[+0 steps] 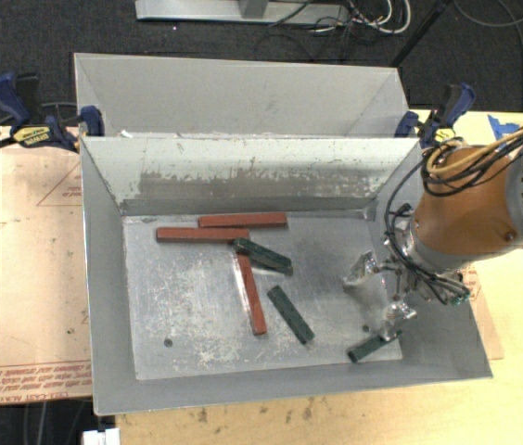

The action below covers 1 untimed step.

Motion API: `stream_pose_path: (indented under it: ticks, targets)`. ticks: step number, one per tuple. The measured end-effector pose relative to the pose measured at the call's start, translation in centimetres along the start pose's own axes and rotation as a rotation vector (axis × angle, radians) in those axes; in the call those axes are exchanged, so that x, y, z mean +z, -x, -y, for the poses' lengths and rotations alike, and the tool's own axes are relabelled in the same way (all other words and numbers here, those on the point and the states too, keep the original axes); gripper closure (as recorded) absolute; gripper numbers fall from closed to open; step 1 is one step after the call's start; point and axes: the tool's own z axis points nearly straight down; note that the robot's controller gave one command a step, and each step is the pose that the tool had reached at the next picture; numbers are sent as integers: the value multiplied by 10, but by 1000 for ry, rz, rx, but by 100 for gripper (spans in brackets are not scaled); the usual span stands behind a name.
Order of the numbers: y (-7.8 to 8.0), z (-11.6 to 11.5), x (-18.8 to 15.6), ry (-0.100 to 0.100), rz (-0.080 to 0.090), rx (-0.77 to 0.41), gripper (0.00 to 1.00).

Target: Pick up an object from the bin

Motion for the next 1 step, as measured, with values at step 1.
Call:
stream_pose_path:
  ticks: [1]
  targets:
    - [31, 16, 7, 4, -10, 61, 0]
